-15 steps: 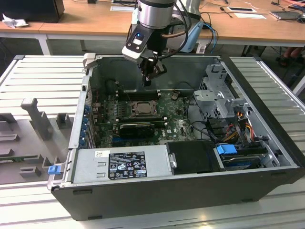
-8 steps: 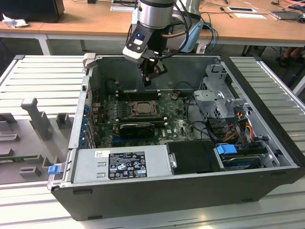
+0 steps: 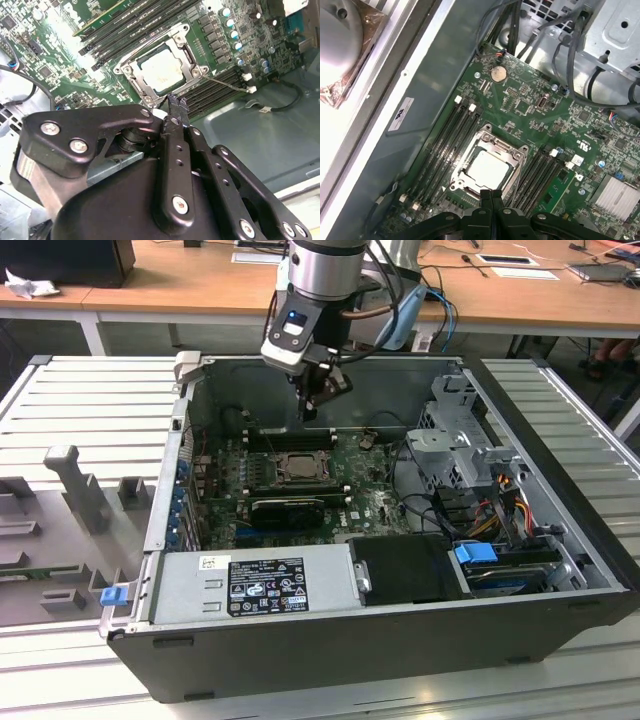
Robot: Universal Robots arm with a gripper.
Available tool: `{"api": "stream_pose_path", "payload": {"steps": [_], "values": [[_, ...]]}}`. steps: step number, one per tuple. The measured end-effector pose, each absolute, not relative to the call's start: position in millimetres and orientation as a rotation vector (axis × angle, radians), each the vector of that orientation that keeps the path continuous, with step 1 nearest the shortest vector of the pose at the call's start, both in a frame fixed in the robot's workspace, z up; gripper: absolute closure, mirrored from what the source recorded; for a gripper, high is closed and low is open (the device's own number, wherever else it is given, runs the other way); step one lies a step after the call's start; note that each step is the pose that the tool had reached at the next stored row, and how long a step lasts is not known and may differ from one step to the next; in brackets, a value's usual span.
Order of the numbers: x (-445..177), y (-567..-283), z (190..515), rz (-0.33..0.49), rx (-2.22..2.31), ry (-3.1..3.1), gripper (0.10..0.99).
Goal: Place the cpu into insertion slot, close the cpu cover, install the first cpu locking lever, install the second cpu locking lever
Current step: 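Install the first cpu locking lever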
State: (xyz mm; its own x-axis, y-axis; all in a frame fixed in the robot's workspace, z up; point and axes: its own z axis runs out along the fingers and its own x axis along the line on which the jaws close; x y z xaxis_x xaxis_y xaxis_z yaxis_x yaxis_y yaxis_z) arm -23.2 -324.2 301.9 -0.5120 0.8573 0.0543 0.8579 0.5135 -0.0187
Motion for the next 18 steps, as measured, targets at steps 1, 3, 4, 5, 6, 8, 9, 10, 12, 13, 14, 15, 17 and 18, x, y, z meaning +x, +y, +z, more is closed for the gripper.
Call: {"api": "stream_pose_path", "payload": {"steps": [1, 3, 4, 5, 6, 8, 9, 10, 12, 13, 14, 15, 17, 18], "values": [[-23.2, -324.2, 302.0, -0.015, -1.500, -2.696, 0.980], [-23.2, -324.2, 302.0, -0.014, -1.463, -2.716, 0.980], [-23.2, -324.2, 302.0, -0.013, -1.436, -2.730, 0.980], [-23.2, -324.2, 302.0, -0.013, -1.421, -2.738, 0.980], [-23.4, -324.3, 302.0, -0.012, -1.411, -2.743, 0.980], [-23.7, -324.3, 302.0, -0.012, -1.383, -2.757, 0.980], [-23.9, -324.4, 302.0, -0.012, -1.374, -2.762, 0.980], [-24.2, -325.2, 301.9, -0.012, -1.359, -2.770, 0.980], [-25.3, -327.9, 301.9, -0.014, -1.335, -2.786, 0.980], [-25.6, -328.9, 301.9, -0.015, -1.326, -2.792, 0.980], [-25.7, -329.6, 301.8, -0.016, -1.319, -2.797, 0.980], [-25.8, -330.1, 301.7, -0.016, -1.310, -2.802, 0.980], [-25.7, -330.8, 301.5, -0.017, -1.258, -2.829, 0.980], [-25.7, -330.8, 301.4, -0.016, -1.232, -2.840, 0.980]]}}
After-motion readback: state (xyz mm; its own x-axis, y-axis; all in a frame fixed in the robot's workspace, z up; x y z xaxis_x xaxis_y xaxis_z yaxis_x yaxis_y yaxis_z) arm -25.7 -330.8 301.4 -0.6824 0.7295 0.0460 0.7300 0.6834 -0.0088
